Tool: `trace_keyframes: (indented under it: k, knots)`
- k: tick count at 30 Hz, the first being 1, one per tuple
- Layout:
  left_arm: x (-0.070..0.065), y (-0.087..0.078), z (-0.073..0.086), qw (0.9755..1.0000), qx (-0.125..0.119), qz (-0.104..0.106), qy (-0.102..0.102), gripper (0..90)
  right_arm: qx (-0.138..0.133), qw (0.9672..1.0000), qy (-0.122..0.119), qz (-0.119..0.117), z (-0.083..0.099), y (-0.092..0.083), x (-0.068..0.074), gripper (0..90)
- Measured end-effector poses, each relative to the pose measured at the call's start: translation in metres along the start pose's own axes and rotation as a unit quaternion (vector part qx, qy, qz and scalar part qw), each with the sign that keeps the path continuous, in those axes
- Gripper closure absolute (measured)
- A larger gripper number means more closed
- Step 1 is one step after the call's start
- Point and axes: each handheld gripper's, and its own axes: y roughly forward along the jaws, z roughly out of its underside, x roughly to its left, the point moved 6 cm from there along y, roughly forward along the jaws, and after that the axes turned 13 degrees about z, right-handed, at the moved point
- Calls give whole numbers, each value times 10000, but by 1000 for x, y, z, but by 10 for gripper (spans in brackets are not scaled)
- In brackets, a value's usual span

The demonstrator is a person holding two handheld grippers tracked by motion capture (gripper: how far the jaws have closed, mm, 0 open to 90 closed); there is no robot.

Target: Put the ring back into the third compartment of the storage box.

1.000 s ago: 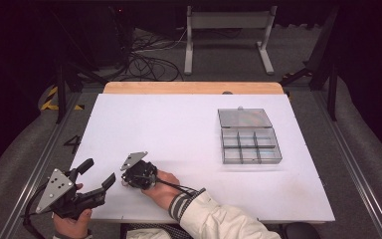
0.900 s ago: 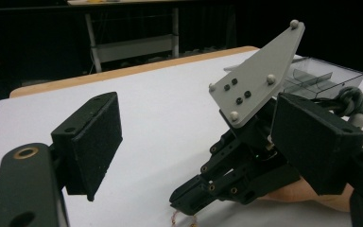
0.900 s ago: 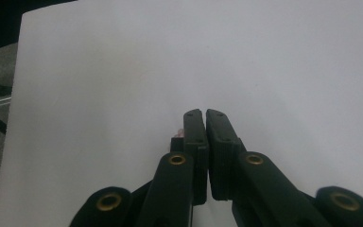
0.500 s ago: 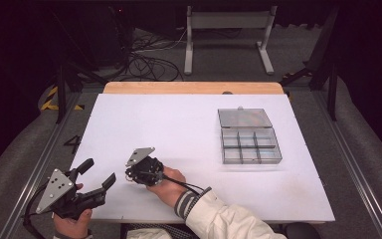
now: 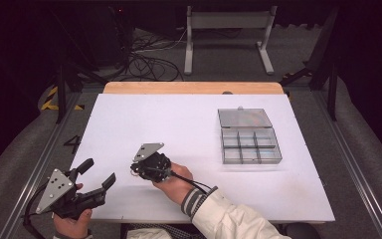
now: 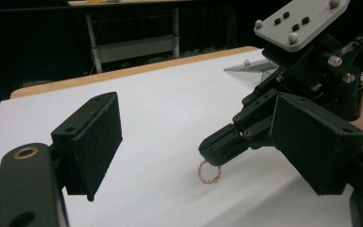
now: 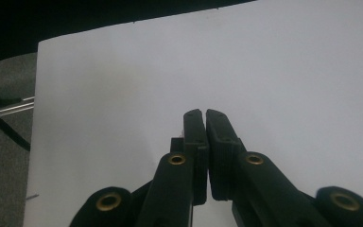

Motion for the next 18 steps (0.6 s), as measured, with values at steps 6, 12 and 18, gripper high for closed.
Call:
trace_keyframes:
  k: [6,12,18]
  knots:
    - [0,0,0,10000,1,5,-5,179,12,10000,0,44,0,-7,-7,882]
    - [0,1,0,10000,-7,6,-14,179,2,9999,69,93,1,-15,-16,882]
    - [0,3,1,10000,17,19,-24,179,1,9997,102,222,3,-27,-29,881]
